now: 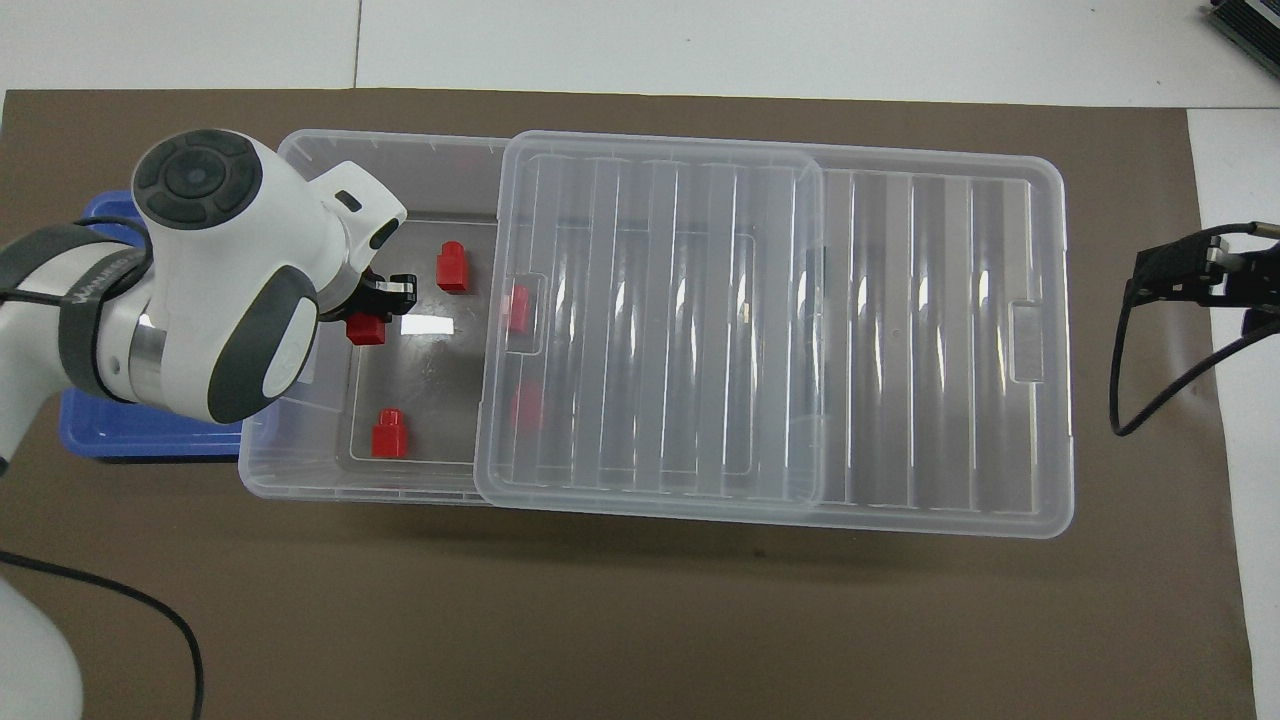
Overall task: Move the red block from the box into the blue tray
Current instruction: 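Lift the red block out and carry it over the blue tray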
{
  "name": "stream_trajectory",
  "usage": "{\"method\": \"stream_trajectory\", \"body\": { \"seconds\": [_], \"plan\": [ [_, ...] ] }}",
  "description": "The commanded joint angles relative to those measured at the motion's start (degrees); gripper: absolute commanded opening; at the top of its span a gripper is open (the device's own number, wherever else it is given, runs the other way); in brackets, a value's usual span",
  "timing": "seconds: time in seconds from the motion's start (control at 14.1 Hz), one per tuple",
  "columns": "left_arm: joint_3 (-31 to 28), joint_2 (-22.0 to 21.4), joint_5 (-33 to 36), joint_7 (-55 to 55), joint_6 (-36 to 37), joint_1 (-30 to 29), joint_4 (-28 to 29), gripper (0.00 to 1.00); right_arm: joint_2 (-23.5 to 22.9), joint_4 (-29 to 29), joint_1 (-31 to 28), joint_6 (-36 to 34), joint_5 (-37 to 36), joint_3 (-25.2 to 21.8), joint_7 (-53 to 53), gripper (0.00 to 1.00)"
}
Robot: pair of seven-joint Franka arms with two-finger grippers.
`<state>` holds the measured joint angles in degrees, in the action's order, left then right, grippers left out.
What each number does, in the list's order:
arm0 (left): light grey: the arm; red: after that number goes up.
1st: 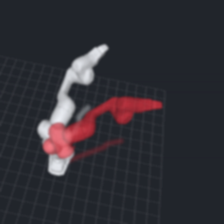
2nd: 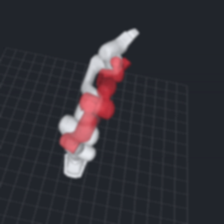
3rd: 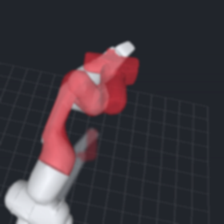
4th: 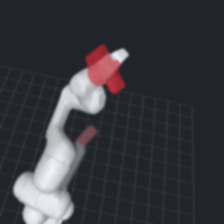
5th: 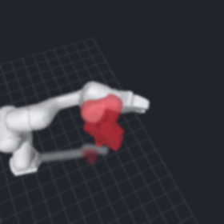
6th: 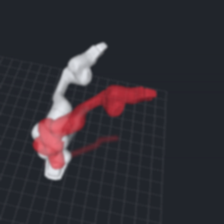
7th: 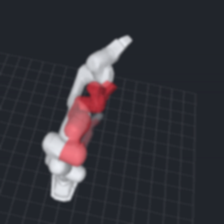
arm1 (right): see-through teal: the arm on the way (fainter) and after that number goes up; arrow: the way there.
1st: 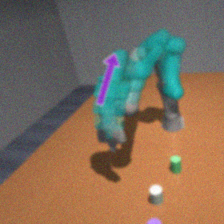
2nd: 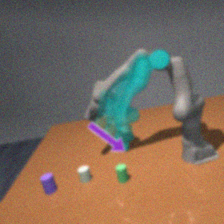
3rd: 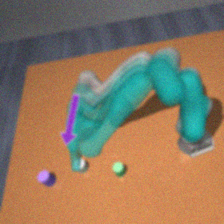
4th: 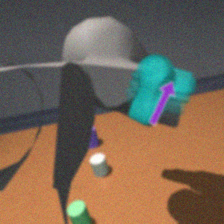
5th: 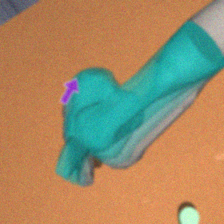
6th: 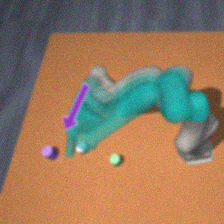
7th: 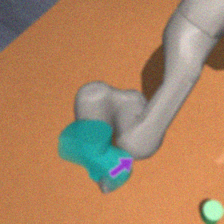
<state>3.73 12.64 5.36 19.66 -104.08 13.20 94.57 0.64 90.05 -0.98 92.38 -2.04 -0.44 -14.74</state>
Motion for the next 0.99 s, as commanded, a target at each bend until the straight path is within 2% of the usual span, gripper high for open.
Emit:
{"method": "stream_trajectory", "body": {
  "seconds": [0.0, 0.28, 0.71, 0.92],
  "plan": [
    [0.2, 0.4, -0.8, -1.2, 7.6, -1.9, -5.6, 0.0, 0.3, 0.0, 0.1, -0.4, -0.4, -0.4, 1.3, 1.0],
    [0.2, -0.4, -1.0, -12.1, 9.8, -6.9, -6.6, 0.0, 0.3, 0.0, 0.1, -0.4, -0.3, -0.4, 1.3, 1.0],
    [0.2, -0.5, -0.8, -15.0, 8.3, -7.6, -6.1, 0.0, 0.3, 0.0, 0.1, -0.4, -0.3, -0.4, 1.3, 1.0],
    [0.2, -0.6, -0.9, -25.9, 4.3, -14.3, -4.7, 0.0, 0.3, 0.0, 0.1, -0.4, -0.3, -0.4, 1.3, 1.0]
  ]
}}
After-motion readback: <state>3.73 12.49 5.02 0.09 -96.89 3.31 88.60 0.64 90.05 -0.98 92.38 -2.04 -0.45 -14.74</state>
